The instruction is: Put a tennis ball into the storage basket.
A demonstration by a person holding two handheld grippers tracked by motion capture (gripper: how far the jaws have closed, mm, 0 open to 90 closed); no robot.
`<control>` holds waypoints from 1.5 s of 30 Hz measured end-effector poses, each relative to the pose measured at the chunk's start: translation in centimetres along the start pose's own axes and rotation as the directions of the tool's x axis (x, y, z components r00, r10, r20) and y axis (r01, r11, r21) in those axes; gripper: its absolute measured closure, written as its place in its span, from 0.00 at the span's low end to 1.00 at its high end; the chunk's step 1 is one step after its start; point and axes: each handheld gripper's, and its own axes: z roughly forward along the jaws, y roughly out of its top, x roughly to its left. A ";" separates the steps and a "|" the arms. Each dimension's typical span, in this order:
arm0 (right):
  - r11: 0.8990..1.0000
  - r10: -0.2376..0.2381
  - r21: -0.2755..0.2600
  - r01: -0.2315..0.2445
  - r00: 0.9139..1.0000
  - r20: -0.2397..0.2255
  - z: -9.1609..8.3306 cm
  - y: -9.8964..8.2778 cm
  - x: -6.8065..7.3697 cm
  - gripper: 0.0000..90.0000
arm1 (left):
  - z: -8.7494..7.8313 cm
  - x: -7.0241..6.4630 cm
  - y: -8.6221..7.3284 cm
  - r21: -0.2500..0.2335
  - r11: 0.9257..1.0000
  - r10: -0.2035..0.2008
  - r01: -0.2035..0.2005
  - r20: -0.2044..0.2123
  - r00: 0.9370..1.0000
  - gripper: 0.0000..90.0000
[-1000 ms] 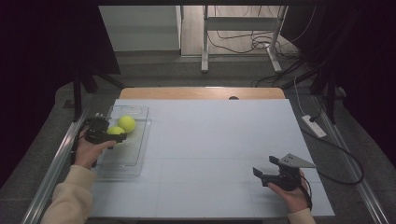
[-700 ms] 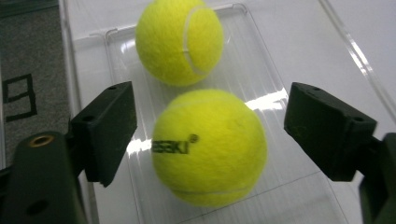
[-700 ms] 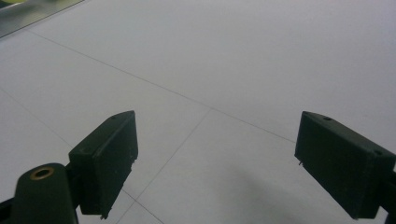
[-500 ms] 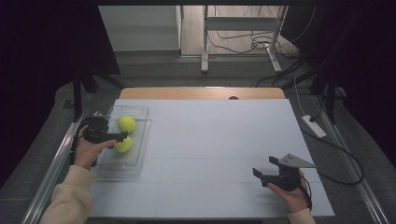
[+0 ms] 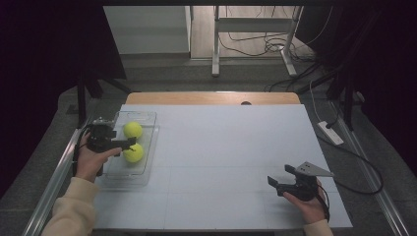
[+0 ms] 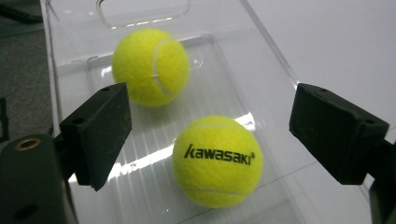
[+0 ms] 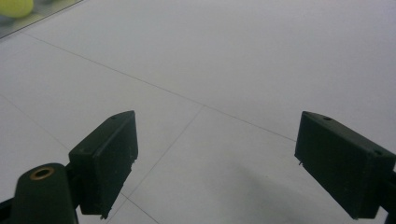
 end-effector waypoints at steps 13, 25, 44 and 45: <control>1.000 0.007 -0.005 -0.007 1.000 -0.003 0.2 0.1 -0.4 0.15 | -0.8 -1.6 -0.1 -0.057 0.998 0.026 -0.023 0.056 0.998 0.16; 1.000 -0.003 -0.006 0.003 1.000 -0.004 0.4 0.3 -0.3 0.15 | -1.7 -3.2 -1.0 -0.113 0.993 0.050 -0.038 0.106 0.993 0.16; 1.000 -0.015 -0.006 0.015 1.000 0.001 0.2 0.3 0.0 0.15 | -2.5 -6.3 -3.3 -0.195 0.979 0.105 -0.066 0.197 0.975 0.14; 1.000 -0.015 -0.006 0.015 1.000 0.001 0.2 0.3 0.0 0.15 | -2.5 -6.3 -3.3 -0.195 0.979 0.105 -0.066 0.197 0.975 0.15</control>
